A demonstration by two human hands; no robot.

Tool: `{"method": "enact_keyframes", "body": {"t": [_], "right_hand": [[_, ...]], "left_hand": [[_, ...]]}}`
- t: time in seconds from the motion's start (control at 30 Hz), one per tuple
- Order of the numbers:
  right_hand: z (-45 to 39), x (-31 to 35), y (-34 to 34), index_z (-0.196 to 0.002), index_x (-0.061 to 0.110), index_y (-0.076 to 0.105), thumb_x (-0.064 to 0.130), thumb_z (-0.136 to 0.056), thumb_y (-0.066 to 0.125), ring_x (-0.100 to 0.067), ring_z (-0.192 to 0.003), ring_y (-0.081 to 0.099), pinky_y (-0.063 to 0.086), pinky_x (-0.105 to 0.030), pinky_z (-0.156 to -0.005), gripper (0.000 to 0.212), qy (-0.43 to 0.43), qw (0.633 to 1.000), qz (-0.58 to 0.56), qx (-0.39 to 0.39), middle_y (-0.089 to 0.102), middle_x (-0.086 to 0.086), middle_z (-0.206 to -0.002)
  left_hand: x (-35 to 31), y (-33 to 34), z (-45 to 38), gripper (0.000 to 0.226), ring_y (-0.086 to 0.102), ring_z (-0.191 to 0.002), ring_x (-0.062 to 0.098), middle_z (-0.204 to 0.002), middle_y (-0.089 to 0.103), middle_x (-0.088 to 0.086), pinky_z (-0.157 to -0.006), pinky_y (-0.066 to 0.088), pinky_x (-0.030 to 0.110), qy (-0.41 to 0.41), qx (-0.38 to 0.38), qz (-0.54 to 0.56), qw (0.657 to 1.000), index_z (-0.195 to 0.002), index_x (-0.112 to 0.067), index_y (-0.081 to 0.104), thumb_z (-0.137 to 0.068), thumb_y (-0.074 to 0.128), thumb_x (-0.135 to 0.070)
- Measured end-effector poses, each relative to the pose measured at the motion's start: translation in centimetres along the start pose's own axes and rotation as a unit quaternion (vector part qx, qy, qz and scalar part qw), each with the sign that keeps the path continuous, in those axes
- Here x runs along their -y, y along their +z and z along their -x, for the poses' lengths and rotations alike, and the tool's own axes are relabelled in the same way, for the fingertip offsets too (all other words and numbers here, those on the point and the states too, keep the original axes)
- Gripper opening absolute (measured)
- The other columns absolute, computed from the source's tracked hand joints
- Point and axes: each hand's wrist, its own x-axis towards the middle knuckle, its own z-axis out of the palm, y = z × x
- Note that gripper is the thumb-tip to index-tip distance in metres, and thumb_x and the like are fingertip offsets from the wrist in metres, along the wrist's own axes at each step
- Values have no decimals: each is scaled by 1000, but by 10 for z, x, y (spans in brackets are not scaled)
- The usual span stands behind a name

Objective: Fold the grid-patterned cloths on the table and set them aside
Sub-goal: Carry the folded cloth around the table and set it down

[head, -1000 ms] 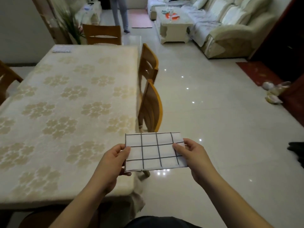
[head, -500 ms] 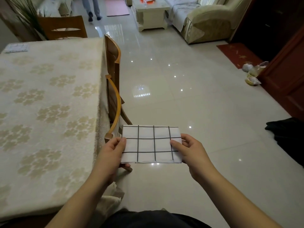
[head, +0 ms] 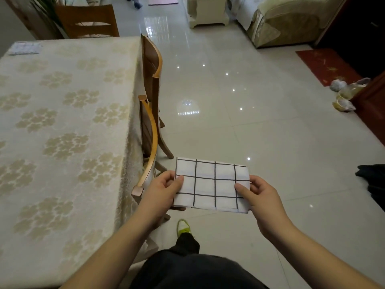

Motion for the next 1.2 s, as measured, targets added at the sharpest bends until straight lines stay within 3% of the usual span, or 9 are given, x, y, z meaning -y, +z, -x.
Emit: {"method": "enact_keyframes", "body": {"t": [0.13,0.27,0.33,0.5,0.6,0.77,0.93,1.07,1.2], "right_hand": [[-35,18,15,-102,19,69,8,-90,66,-15,-88,73,58,-31,-77,17,-16,999,26,-24,77,3,-94],[-73,46,30,-104,19,68,8,-90,65,-12,-87,73,59,-29,-74,18,-31,999,28,-27,77,4,-94],[-92,57,36,-106,18,68,7,-90,65,-14,-87,74,58,-30,-75,19,-29,999,11,-25,77,3,-94],[-141,77,41,-108,15,67,6,-91,63,-19,-90,74,59,-35,-79,19,-5,999,-15,-32,77,1,-96],[-176,86,35,-107,14,67,5,-91,63,-23,-92,74,59,-39,-81,19,12,999,-30,-30,77,-1,-96],[-259,118,15,-111,15,66,6,-91,64,-20,-92,74,58,-35,-79,23,7,999,-42,-4,77,-1,-98],[-334,167,-4,-107,16,66,6,-90,65,-19,-88,74,58,-32,-75,19,-4,999,-42,32,78,0,-94],[-384,203,-9,-105,17,67,6,-90,66,-18,-86,74,59,-35,-78,19,-9,998,-22,57,78,0,-93],[-432,232,-3,-107,17,67,7,-90,66,-18,-87,74,58,-36,-79,20,-13,997,-14,75,78,1,-93]], "left_hand": [[-20,-13,-43,23,66,-75,30,-78,64,21,-72,59,48,13,22,-28,999,-85,-9,62,-95,59,-30],[-40,-17,-82,24,49,-49,0,-51,52,-9,-51,46,19,24,8,-31,999,-75,-17,56,-98,54,-22],[-48,-17,-103,21,54,-52,1,-53,55,-9,-57,50,22,16,2,-30,999,-77,-15,58,-98,55,-20],[-69,-16,-153,34,53,-70,33,-82,56,31,-69,51,53,23,-5,-25,999,-86,-12,63,-87,61,-46],[-84,-7,-183,32,62,-83,46,-92,65,28,-82,51,62,19,-6,-36,999,-90,-19,70,-85,59,-48],[-115,22,-247,17,64,-96,44,-99,68,24,-88,52,58,13,-13,-33,999,-100,-25,71,-94,58,-34],[-159,49,-302,15,69,-88,35,-94,70,21,-79,57,45,17,-30,-47,998,-105,-17,65,-98,55,-24],[-193,61,-339,13,69,-91,34,-92,73,15,-86,57,48,35,-54,-33,997,-105,-17,64,-96,58,-23],[-220,62,-377,17,73,-87,21,-93,77,6,-67,57,23,34,-78,17,996,-112,-15,62,-96,58,-17]]}}
